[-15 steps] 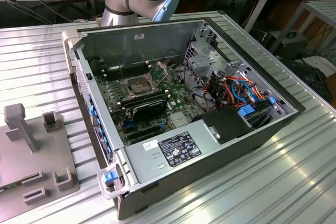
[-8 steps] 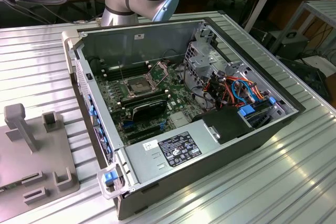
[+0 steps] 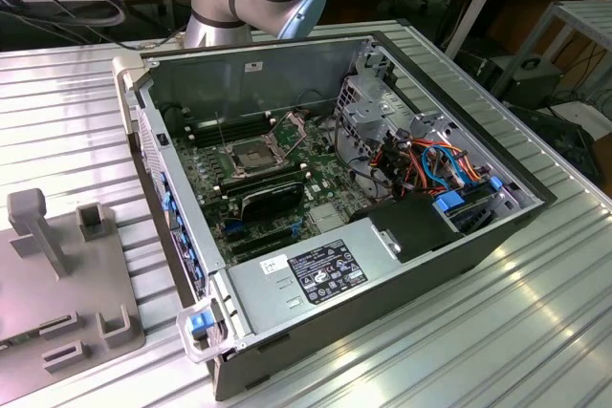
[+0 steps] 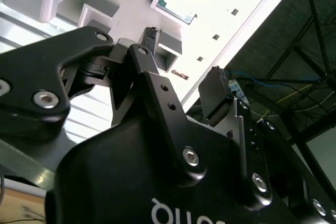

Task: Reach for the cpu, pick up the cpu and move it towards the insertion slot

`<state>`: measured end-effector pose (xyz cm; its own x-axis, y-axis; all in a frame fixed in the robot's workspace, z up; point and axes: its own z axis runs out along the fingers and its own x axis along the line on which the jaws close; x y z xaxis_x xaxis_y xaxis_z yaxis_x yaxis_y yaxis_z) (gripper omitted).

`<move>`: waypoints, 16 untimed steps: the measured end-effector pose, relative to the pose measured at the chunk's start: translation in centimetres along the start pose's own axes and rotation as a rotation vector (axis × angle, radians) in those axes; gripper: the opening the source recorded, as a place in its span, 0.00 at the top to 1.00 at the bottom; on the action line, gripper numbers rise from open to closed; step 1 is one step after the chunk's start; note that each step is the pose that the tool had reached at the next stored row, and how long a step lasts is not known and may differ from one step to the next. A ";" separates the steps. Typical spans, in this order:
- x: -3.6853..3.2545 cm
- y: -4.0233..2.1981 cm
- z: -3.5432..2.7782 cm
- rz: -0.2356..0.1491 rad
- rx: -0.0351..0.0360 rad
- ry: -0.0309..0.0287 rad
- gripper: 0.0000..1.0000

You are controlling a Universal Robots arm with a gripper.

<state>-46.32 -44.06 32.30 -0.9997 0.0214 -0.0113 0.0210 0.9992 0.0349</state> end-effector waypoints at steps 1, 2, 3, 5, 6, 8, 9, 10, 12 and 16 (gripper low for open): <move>0.01 -0.01 0.17 0.000 0.0000 0.0000 0.40; 0.01 -0.03 0.37 0.000 0.0000 0.0000 0.40; 0.01 -0.05 0.53 0.000 0.0000 0.0001 0.40; 0.01 -0.07 0.92 0.000 0.0001 0.0001 0.40; 0.01 -0.08 1.13 0.000 0.0001 0.0001 0.40; 0.01 -0.09 1.48 0.000 0.0001 0.0001 0.40; 0.01 -0.10 1.67 0.000 0.0000 0.0001 0.40; 0.02 -0.10 1.87 0.000 0.0000 0.0000 0.40; 0.02 -0.12 2.22 0.000 0.0000 0.0001 0.40; 0.03 -0.15 3.15 0.000 0.0000 0.0001 0.40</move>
<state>-46.31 -44.10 29.15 -0.9997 0.0214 -0.0112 0.0210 0.9992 0.0349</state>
